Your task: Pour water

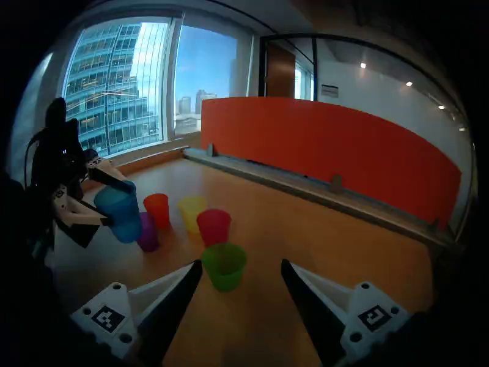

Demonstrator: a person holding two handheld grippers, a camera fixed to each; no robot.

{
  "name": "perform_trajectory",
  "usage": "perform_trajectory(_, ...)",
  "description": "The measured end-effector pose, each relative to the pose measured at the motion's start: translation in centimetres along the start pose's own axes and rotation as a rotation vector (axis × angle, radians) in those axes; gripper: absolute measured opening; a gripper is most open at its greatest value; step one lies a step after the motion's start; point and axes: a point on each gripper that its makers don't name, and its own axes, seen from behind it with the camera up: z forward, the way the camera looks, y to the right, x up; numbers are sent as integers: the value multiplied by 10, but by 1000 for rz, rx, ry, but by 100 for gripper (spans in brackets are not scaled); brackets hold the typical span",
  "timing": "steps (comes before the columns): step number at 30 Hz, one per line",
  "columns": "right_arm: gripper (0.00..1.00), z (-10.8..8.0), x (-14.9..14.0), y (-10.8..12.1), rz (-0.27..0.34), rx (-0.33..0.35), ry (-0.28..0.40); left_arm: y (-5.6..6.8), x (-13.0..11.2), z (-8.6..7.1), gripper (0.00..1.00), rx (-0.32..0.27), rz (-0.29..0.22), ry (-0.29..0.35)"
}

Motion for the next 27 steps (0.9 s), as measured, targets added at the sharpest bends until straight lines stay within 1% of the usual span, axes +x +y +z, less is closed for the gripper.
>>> perform_trajectory(8,100,15,-9,-1,0,4,-13,-12,21,-16,87,24,-18,62)
perform_trajectory(14,100,27,-15,-6,-4,18,-23,-23,30,-26,87,48,-28,84)
perform_trajectory(27,100,54,-33,-21,-22,53,-60,-48,54,-47,87,109,-25,138)
